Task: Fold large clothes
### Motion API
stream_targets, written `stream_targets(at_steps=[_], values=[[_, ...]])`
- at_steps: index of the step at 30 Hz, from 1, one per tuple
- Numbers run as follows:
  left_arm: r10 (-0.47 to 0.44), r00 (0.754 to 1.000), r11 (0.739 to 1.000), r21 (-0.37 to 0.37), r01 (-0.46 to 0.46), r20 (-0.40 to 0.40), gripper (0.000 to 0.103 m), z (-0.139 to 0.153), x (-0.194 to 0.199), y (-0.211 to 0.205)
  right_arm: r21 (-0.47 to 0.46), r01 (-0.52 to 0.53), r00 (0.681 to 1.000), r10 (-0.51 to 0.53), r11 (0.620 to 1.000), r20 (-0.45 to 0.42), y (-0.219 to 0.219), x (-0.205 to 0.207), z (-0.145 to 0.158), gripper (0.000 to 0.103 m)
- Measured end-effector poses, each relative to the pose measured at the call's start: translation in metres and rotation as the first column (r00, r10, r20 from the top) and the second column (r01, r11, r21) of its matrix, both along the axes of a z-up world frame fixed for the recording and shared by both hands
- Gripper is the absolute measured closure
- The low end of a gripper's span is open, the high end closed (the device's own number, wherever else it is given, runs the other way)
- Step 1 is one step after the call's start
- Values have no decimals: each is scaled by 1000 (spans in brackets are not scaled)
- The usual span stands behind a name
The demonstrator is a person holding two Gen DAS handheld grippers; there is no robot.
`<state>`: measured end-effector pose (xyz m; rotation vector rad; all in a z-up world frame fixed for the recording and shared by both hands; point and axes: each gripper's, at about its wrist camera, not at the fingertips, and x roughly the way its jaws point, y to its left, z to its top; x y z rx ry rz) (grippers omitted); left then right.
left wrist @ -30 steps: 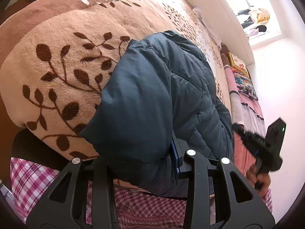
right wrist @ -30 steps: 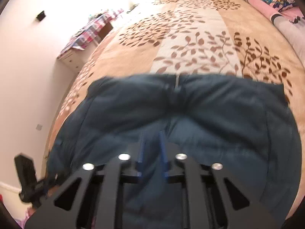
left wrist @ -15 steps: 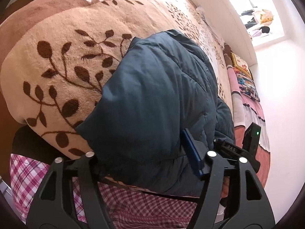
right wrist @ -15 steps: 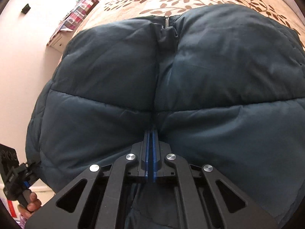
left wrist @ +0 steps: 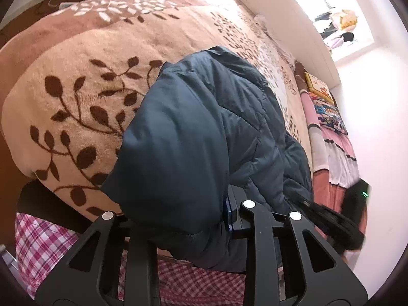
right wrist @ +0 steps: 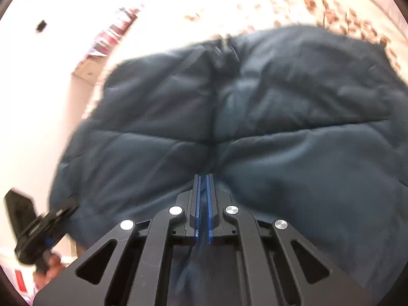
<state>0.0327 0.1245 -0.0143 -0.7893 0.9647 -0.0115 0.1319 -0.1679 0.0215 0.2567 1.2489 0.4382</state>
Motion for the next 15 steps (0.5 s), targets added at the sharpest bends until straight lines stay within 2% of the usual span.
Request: stream_targets(at_steps=[3,6,8,14,15], values=[[-13,1000,999,33,12,14,77,5,1,-2,15,-27,998,27,1000,52,-7,-37,25,98],[-27,999,998,66,25,30,78,10,0,-5,52,-51,998,49,997,33,-17,-76,27,98],[-38,998,996,84,35,43,78,13,-1,-7,59,-73,997,73,996,-1,-17,-91,16,98],[-93,992,987,140,82,79,79,31,-5,-20,29,-101,990,103,995,-96,-6,-87,-32,98],[-108,990,983,159,93,88,80,34,-6,-24,20,-102,989,103,995,-105,-3,-82,-39,101]])
